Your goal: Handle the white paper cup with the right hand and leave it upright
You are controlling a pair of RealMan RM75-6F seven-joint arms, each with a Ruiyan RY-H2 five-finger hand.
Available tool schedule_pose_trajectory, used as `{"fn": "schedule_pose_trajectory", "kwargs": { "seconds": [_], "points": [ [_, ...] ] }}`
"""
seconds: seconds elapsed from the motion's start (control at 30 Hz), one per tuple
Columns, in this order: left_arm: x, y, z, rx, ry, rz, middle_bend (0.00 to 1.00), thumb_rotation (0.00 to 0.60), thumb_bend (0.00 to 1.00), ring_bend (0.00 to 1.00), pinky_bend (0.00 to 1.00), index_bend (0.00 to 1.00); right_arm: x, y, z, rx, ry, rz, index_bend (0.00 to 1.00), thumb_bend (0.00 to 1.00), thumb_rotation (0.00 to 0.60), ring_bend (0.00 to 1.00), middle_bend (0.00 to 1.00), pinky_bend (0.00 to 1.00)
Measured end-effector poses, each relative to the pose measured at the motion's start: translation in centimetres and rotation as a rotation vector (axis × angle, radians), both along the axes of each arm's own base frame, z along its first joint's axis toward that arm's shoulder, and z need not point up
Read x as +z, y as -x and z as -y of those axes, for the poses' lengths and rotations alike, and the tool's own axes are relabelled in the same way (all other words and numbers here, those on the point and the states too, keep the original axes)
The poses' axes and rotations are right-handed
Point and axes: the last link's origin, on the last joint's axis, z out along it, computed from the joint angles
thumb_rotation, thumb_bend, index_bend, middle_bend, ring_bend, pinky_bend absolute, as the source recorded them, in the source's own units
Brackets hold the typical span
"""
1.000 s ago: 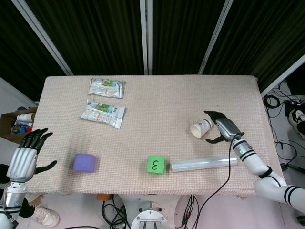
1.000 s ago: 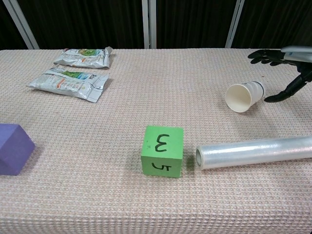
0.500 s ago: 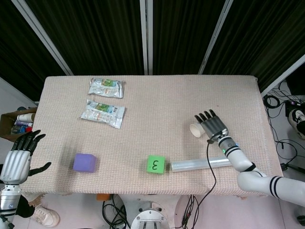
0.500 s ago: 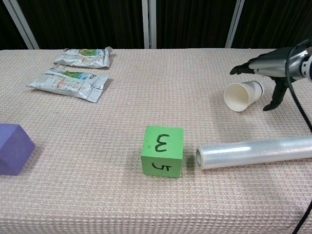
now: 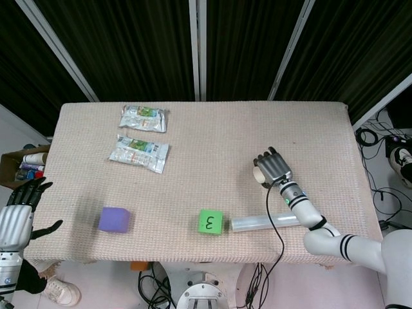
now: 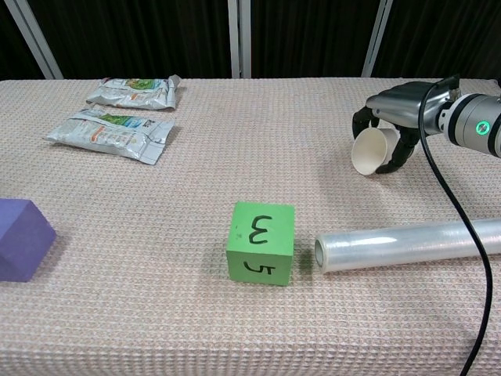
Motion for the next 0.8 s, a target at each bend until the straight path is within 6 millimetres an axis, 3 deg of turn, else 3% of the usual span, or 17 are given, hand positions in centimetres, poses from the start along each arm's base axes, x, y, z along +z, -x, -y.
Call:
{"fn": "schedule_pose_trajectory", "kwargs": {
  "seconds": [0.4,0.67,0.8],
  "points": [
    [-0.3,-0.4,-0.6,-0.014,0.016,-0.002,0.12,0.600,0.00,0.08,0.13,0.18,1.5,0.2,-0.4,-0.215,-0.010,0.689,0.47,0.16,0.600,0.25,0.35,0.20],
    [-0.4,-0.7,-0.8,-0.021,0.029,-0.004,0.12,0.600,0.00,0.08,0.13,0.18,-1.1,1.2,0.4,-0.475,-0.099,1.178,0.43,0.16,0.600,0.24,0.32,0.19],
    [-0.6,-0.7,-0.8,-0.018,0.038,0.000,0.12,0.600,0.00,0.08,0.13,0.18,-3.2,1.9,1.0,-0.552,-0.119,1.269,0.40,0.16,0.600,0.19,0.30,0.17]
  ]
}}
